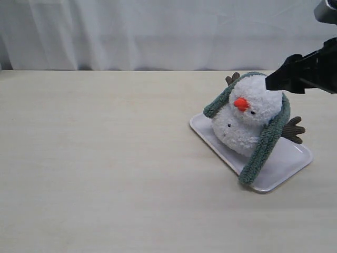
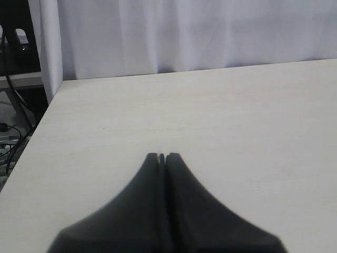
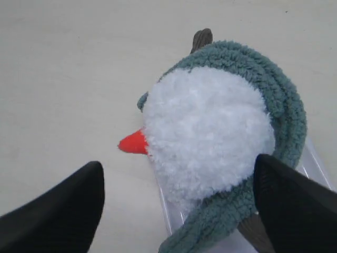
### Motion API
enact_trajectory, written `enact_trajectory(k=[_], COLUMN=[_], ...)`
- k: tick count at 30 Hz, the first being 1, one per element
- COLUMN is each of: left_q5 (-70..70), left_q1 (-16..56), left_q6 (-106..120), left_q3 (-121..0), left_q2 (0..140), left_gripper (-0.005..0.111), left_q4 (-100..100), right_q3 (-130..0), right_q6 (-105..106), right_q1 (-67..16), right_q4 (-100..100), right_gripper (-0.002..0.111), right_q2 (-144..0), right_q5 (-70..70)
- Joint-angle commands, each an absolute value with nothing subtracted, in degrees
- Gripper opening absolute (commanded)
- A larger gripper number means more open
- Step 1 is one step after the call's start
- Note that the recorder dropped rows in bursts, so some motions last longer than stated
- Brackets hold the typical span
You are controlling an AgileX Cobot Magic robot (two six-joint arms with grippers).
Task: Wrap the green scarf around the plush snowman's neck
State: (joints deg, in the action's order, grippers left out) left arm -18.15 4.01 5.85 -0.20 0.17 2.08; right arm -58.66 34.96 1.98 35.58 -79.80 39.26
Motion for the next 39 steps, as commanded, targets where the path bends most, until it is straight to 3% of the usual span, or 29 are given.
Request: enact_trajectory(k=[1, 11, 21, 26, 39], left_q5=[-17.8, -17.8, -17.8, -17.8, -17.8], left_q1=[4.0, 4.0, 4.0, 4.0, 4.0], left_q6=[6.0, 6.0, 6.0, 6.0, 6.0], left_q3=[0.0, 0.0, 0.0, 0.0, 0.0], left_q2=[0.0, 0.0, 0.0, 0.0, 0.0], left_gripper=[0.000, 0.000, 0.000, 0.000, 0.000], left_q4=[2.2, 2.2, 2.2, 2.2, 2.2], right_q3=[-63.5, -71.6, -71.9, -71.9, -71.3], right_q6=[38.0, 44.0, 55.3, 63.0, 88.4], right_q1=[1.9, 1.9, 1.9, 1.9, 1.9], right_q4=[35.3, 35.1, 38.9, 37.4, 40.7], right_gripper=[0.074, 0.074, 0.074, 0.069, 0.067], right_q2=[-88.4, -97.4, -101.3, -102.0, -102.2], right_q5=[40.6, 41.1, 46.5, 45.8, 41.8])
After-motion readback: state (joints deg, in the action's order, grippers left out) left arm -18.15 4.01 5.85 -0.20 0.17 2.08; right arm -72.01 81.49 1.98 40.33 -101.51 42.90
